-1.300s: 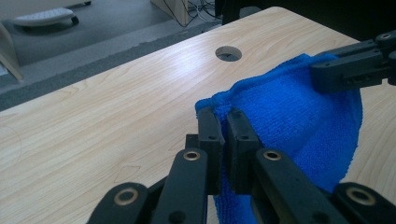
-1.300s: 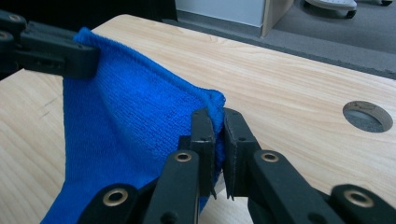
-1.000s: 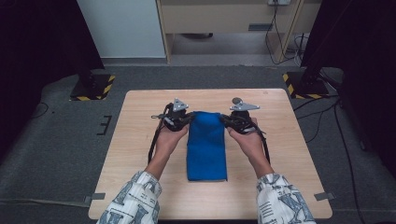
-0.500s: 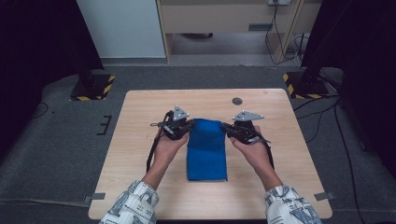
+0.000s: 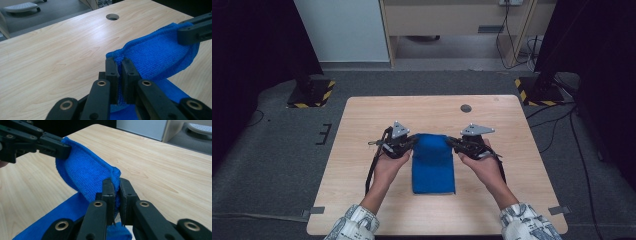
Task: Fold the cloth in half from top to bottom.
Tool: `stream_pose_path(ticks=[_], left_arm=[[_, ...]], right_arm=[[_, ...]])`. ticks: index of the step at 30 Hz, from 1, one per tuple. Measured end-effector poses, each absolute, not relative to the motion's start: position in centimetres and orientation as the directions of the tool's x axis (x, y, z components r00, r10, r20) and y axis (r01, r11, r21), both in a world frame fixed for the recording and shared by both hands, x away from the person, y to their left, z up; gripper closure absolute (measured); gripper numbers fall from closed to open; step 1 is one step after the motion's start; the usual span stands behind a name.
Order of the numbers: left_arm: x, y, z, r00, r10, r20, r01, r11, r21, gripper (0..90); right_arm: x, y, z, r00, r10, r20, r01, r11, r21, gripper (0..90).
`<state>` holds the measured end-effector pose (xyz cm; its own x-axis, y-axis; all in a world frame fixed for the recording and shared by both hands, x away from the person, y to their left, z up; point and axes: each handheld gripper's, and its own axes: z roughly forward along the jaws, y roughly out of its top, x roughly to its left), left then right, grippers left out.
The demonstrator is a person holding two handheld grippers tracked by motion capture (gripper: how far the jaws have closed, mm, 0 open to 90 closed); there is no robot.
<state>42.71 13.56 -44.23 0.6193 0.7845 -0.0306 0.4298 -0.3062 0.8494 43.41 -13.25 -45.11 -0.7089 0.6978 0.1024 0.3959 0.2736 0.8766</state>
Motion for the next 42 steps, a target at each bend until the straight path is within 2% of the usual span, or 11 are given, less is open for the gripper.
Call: stream_pose_path(ticks=[28,35,39,40,42], left_arm=[[39.6,14.4,-47.4,0.661,0.745,-0.095,0.458,-0.300,0.837,81.4],[38.7,14.5,-47.6,0.660,0.746,-0.084,0.457,-0.311,0.834,80.5],[38.2,14.7,-47.7,0.658,0.748,-0.086,0.459,-0.308,0.833,74.9],[37.9,14.7,-47.8,0.655,0.750,-0.092,0.464,-0.304,0.832,71.5],[37.5,14.9,-47.9,0.652,0.751,-0.100,0.471,-0.298,0.831,58.0]], right_arm=[[40.9,-14.2,-48.6,-0.749,0.648,0.141,0.402,0.275,0.873,84.5],[40.5,-14.2,-48.9,-0.759,0.634,0.151,0.402,0.273,0.874,84.5],[40.1,-13.9,-48.9,-0.766,0.627,0.144,0.394,0.280,0.875,84.5],[40.1,-13.9,-48.9,-0.766,0.626,0.143,0.393,0.282,0.875,84.5],[40.0,-13.9,-49.0,-0.769,0.623,0.143,0.393,0.285,0.874,84.5]])
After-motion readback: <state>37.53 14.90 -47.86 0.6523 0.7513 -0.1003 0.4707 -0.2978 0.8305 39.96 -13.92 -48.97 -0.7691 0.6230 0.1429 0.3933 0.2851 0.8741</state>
